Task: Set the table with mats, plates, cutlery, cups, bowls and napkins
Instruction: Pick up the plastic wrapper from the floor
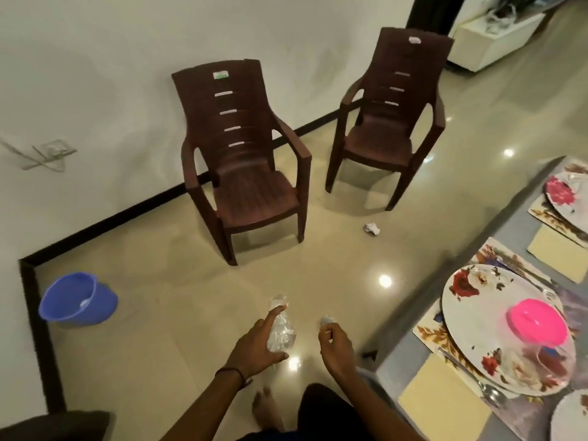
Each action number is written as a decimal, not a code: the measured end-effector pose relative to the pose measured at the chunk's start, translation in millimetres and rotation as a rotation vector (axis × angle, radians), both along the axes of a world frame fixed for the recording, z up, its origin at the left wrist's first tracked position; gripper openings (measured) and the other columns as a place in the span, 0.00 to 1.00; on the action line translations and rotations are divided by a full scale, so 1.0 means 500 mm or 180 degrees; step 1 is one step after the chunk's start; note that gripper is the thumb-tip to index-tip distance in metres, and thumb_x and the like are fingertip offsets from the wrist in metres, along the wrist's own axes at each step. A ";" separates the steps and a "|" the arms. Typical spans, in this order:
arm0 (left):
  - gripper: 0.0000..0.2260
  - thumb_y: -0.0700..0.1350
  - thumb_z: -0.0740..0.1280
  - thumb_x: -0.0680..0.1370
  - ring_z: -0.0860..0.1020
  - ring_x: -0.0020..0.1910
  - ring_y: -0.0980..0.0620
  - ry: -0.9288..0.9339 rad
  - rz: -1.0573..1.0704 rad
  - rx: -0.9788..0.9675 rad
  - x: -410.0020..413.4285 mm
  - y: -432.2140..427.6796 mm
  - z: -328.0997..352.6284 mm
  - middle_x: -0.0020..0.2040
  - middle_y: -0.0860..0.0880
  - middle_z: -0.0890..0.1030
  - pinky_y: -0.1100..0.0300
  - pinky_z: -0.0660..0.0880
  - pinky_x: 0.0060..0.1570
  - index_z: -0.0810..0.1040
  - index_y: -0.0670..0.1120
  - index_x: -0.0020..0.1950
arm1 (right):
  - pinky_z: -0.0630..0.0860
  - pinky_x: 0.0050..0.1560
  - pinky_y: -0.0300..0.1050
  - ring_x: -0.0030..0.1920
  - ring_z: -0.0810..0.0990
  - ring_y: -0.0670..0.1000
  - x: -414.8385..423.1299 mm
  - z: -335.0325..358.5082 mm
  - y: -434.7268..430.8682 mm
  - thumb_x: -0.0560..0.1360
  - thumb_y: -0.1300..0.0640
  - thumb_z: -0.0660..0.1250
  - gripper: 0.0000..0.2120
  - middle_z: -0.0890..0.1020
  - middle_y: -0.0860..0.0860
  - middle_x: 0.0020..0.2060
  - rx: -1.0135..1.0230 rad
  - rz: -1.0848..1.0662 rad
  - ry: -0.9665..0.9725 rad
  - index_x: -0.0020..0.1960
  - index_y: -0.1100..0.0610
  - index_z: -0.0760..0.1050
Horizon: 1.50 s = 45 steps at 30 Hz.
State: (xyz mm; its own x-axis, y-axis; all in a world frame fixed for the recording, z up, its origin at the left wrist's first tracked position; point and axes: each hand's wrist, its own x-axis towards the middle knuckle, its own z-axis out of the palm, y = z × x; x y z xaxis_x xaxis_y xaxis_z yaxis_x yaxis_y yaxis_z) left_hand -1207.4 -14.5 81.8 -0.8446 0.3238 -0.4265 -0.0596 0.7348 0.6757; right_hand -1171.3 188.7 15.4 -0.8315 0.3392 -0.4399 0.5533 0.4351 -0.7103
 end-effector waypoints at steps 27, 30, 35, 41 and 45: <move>0.47 0.51 0.74 0.71 0.76 0.46 0.49 -0.0126 -0.1096 -0.0195 -0.536 0.167 -0.633 0.55 0.52 0.70 0.58 0.75 0.44 0.42 0.72 0.74 | 0.73 0.57 0.50 0.56 0.77 0.60 -0.348 -0.643 0.139 0.74 0.50 0.72 0.30 0.74 0.58 0.60 0.0257 -0.0788 -0.1134 0.72 0.51 0.65; 0.47 0.49 0.74 0.71 0.76 0.47 0.50 -0.0036 -0.1323 -0.0287 -0.580 0.184 -0.820 0.57 0.51 0.70 0.55 0.78 0.45 0.43 0.69 0.75 | 0.74 0.56 0.51 0.56 0.77 0.62 -0.364 -0.851 0.153 0.74 0.44 0.71 0.32 0.73 0.59 0.62 0.0368 -0.0601 -0.1242 0.73 0.50 0.64; 0.48 0.48 0.75 0.70 0.76 0.47 0.51 0.0018 -0.1676 -0.0347 -0.624 0.191 -1.072 0.57 0.52 0.68 0.56 0.78 0.43 0.43 0.70 0.75 | 0.74 0.58 0.56 0.66 0.70 0.65 -0.376 -1.138 0.169 0.76 0.37 0.65 0.34 0.65 0.59 0.71 0.0569 -0.0595 -0.1457 0.77 0.47 0.59; 0.47 0.49 0.73 0.71 0.73 0.43 0.54 -0.0075 -0.1975 -0.0387 -0.656 0.191 -1.203 0.55 0.53 0.67 0.61 0.76 0.40 0.42 0.70 0.75 | 0.71 0.62 0.56 0.66 0.70 0.63 -0.373 -1.314 0.161 0.78 0.50 0.65 0.23 0.68 0.57 0.68 0.0545 -0.0709 -0.1494 0.72 0.46 0.66; 0.47 0.50 0.74 0.71 0.74 0.44 0.52 -0.0086 -0.1944 -0.0390 -0.672 0.194 -1.159 0.56 0.52 0.68 0.59 0.76 0.41 0.42 0.70 0.74 | 0.76 0.54 0.52 0.51 0.79 0.66 -0.383 -1.266 0.177 0.74 0.61 0.67 0.22 0.70 0.59 0.60 0.0439 -0.0679 -0.1635 0.67 0.52 0.69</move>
